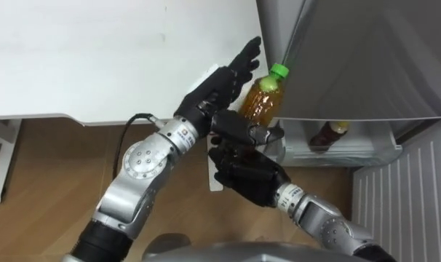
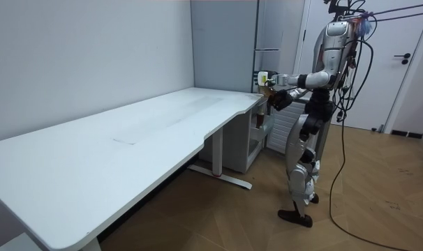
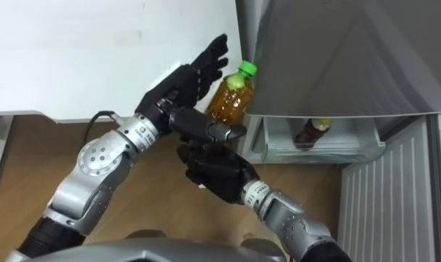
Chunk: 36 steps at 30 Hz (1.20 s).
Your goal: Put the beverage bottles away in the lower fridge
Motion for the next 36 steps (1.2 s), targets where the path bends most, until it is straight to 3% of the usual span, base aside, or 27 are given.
{"api": "schedule_joint_targets", "payload": {"steps": [8,12,18,23,25,29,31,36], "left_arm": [[0,344,51,0,-10,-48,-2,-175],[-1,745,146,0,-31,-231,21,-171],[-22,1347,476,0,-195,-623,31,-128],[-25,1750,992,0,-601,-1047,91,-119],[-25,1905,1268,0,-644,-1292,93,-119],[-37,2227,1849,0,-934,-1841,83,-113],[-76,2318,2095,0,-1037,-2036,78,-23],[-172,2320,2988,0,-1371,-2577,91,616]], "right_arm": [[-20,11,-9,-1,100,26,10,-11],[-21,38,-86,-38,100,137,6,-16],[-35,247,-177,-94,100,312,-84,-26],[-45,268,-279,-165,100,464,-89,-87],[-47,275,-289,-168,100,559,-100,-155],[-48,414,-288,-212,100,618,-345,-171],[-91,469,-289,-205,100,671,-346,-206],[-105,820,-696,-175,100,1064,-581,-221]], "waist": [[27,-15,-2],[74,-44,9],[62,-43,29],[47,-51,194],[42,-66,249],[90,-22,352],[109,-12,374],[155,-41,545]], "left_leg": [[0,-5,7,1,109,0],[0,-37,-5,1,140,0],[-9,-58,-4,-1,173,6],[-12,-115,32,-11,305,11],[-16,-139,26,-10,324,12],[-20,-211,10,-14,499,12],[-21,-244,-36,-25,558,12],[-37,-303,-128,-46,610,22]], "right_leg": [[-15,0,0,108,-4,0],[-4,-1,-1,138,-17,1],[-40,-1,7,137,-10,1],[-134,5,11,238,30,2],[-191,5,18,275,16,3],[-274,11,19,478,-35,10],[-318,13,20,561,-75,11],[-394,17,24,652,-144,8]], "base": [[0],[0],[0],[-4],[2],[4],[11],[8]]}}
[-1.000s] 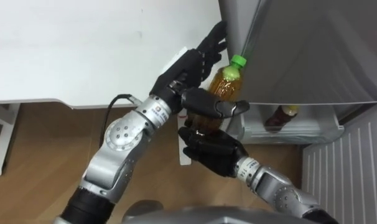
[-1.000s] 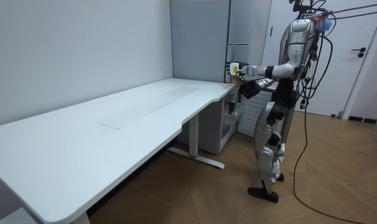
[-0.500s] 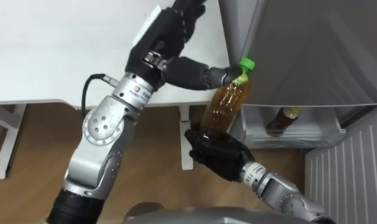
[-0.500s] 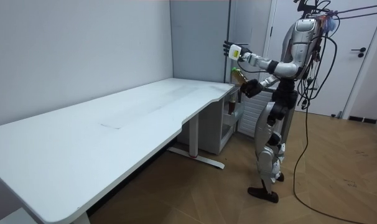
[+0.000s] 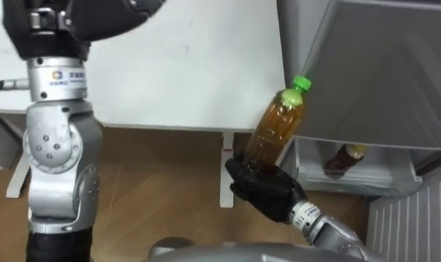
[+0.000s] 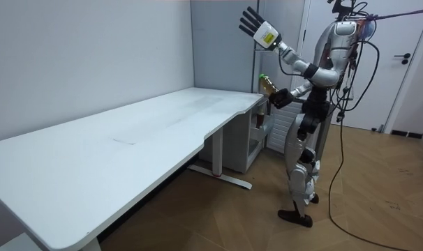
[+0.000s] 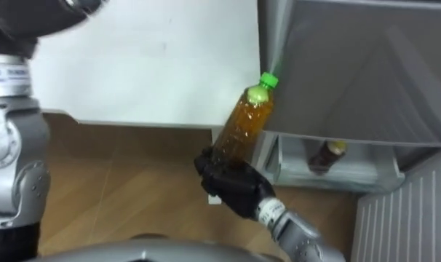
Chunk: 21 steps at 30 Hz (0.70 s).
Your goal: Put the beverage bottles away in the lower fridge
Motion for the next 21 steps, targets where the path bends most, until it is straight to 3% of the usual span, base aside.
{"api": "schedule_joint_targets", "payload": {"steps": [4,8,10,13,14,15,16,18,21], "left_arm": [[-135,0,436,0,-65,-187,7,32],[-540,-11,840,0,-97,-436,26,-17],[-620,-72,935,0,-97,-664,52,-24],[-811,-318,1181,0,-142,-1128,139,-551],[-984,-522,1278,0,-159,-1220,166,-793],[-1137,-865,1345,0,-166,-1236,162,-1076],[-1227,-1062,1377,0,-127,-1224,156,-1260],[-1518,-1801,1489,0,84,-1054,109,-1718],[-1811,-2752,1491,0,337,-730,101,-2262]], "right_arm": [[-19,78,-15,-26,100,59,-71,-36],[-20,268,-49,-43,100,275,-158,-35],[-21,385,-49,-49,100,356,-185,-27],[-22,484,-51,-96,100,411,-240,-13],[-6,504,-50,-88,100,431,-289,-8],[28,504,-50,-90,100,442,-288,44],[33,503,-50,-103,100,450,-282,96],[85,493,-118,-81,100,449,-272,240],[137,484,-131,-12,100,443,-256,377]], "waist": [[27,-19,107],[84,-29,199],[131,-14,298],[163,-46,347],[164,-59,357],[135,-44,370],[127,-74,374],[117,-118,395],[27,-112,404]], "left_leg": [[0,12,-13,-1,1,0],[1,14,-89,-29,7,0],[2,-20,-122,-35,69,0],[3,-97,-85,-50,91,19],[9,-129,-81,-61,115,42],[9,-219,-75,-85,226,86],[8,-282,-76,-95,260,112],[-1,-320,-83,-97,267,134],[-5,-365,-89,-100,277,145]], "right_leg": [[1,0,-6,5,-23,1],[-4,2,-31,54,-122,0],[-11,4,-31,92,-112,-1],[-30,13,-42,97,-107,-8],[-110,14,-45,124,-113,-7],[-150,18,-59,200,-117,-4],[-166,19,-66,216,-121,-4],[-188,18,-60,218,-125,-4],[-205,18,-55,219,-123,-4]], "base": [[0],[8],[1],[-1],[0],[0],[0],[0],[0]]}}
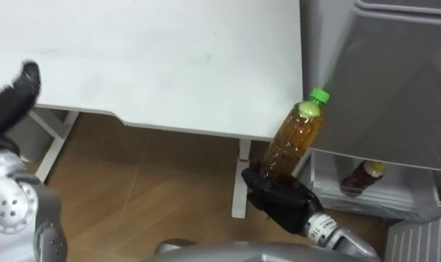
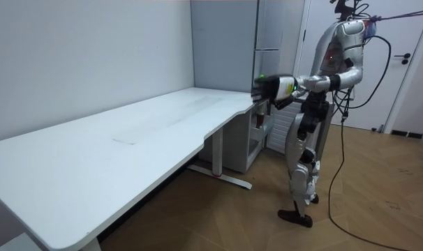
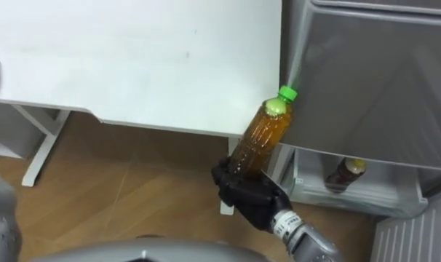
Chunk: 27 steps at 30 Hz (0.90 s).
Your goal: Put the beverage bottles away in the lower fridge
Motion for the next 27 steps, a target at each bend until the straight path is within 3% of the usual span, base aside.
{"api": "schedule_joint_targets", "payload": {"steps": [2,5,12,17,21,27], "left_arm": [[-136,-504,-16,0,85,256,7,-292],[-160,-1484,-156,0,442,743,10,-389],[-204,-3332,-1055,0,893,1573,68,-374],[-256,-4304,-1678,0,1101,1621,67,-325],[-211,-4993,-2106,0,1266,1617,68,147],[-199,-5174,-2451,0,1522,1618,104,293]], "right_arm": [[37,-49,17,34,100,0,80,51],[210,-67,60,63,100,-15,98,148],[441,-138,179,30,100,-85,127,484],[423,-142,221,37,100,-183,98,493],[365,-142,255,-64,100,-266,45,492],[383,-141,386,-119,100,-412,-116,495]], "waist": [[-98,40,5],[-147,74,3],[-140,75,-65],[-145,75,-185],[-143,75,-235],[-112,86,-447]], "left_leg": [[-1,0,1,1,17,1],[7,-4,6,-7,11,-7],[7,-84,21,-10,-88,-7],[10,-82,20,-24,-96,-5],[11,-93,21,-21,-85,-6],[20,-102,15,-14,-93,-16]], "right_leg": [[2,1,1,37,-4,3],[-6,16,-5,41,-3,17],[-23,18,-4,-58,-4,19],[-86,33,-7,-33,-7,30],[-73,33,-5,-31,-7,31],[8,34,-7,-45,2,32]], "base": [[0],[0],[0],[2],[0],[0]]}}
